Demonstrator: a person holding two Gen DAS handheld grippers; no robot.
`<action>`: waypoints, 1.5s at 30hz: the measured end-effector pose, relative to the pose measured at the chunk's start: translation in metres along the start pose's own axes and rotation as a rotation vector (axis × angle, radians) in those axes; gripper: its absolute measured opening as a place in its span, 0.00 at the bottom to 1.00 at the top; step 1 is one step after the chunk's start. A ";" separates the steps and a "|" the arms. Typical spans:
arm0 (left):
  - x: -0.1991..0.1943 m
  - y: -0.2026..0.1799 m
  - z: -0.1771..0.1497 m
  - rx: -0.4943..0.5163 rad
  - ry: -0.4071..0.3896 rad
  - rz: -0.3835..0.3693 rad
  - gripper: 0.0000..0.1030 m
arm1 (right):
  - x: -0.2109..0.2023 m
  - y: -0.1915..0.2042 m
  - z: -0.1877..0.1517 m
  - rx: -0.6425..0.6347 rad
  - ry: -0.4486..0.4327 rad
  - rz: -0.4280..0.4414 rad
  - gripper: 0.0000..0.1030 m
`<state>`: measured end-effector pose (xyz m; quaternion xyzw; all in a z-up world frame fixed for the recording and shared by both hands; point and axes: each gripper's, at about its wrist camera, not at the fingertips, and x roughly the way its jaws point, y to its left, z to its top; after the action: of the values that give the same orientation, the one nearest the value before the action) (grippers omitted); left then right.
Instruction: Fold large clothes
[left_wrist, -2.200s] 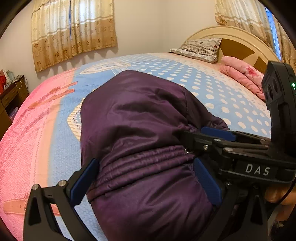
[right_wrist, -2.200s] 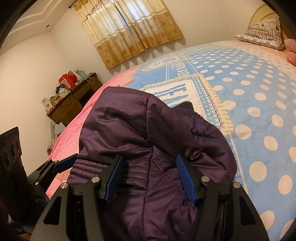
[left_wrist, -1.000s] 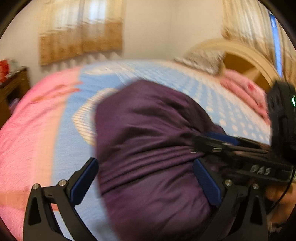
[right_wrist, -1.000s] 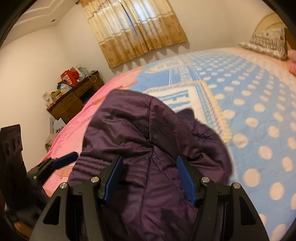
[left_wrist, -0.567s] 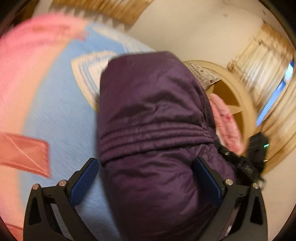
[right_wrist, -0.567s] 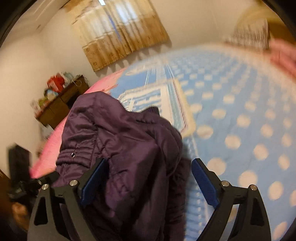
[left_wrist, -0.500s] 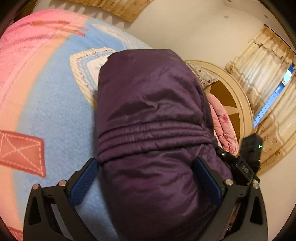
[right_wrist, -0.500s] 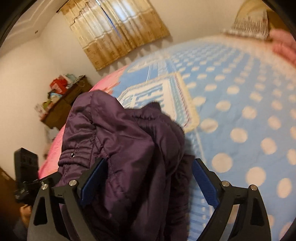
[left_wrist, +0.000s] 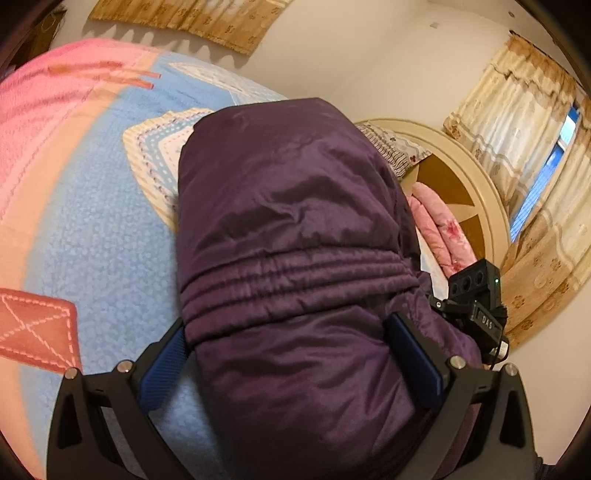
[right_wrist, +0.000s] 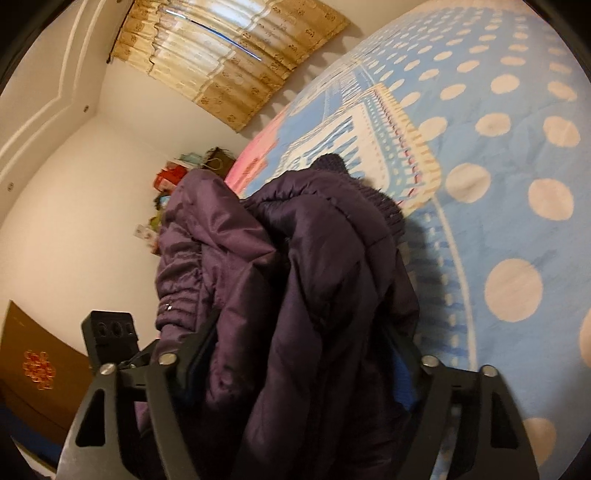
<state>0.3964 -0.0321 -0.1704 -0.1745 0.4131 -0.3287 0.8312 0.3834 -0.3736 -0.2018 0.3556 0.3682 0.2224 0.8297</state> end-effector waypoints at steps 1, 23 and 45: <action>-0.001 -0.003 0.000 0.009 -0.003 0.010 1.00 | -0.003 0.001 -0.003 -0.006 -0.006 0.006 0.62; -0.083 -0.029 -0.035 0.080 -0.070 0.269 1.00 | 0.016 0.080 -0.045 -0.085 0.041 0.159 0.43; -0.204 0.066 -0.070 -0.117 -0.228 0.492 1.00 | 0.175 0.231 -0.106 -0.230 0.309 0.341 0.43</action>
<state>0.2765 0.1546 -0.1328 -0.1526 0.3654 -0.0710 0.9155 0.3875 -0.0679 -0.1576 0.2777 0.3978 0.4511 0.7491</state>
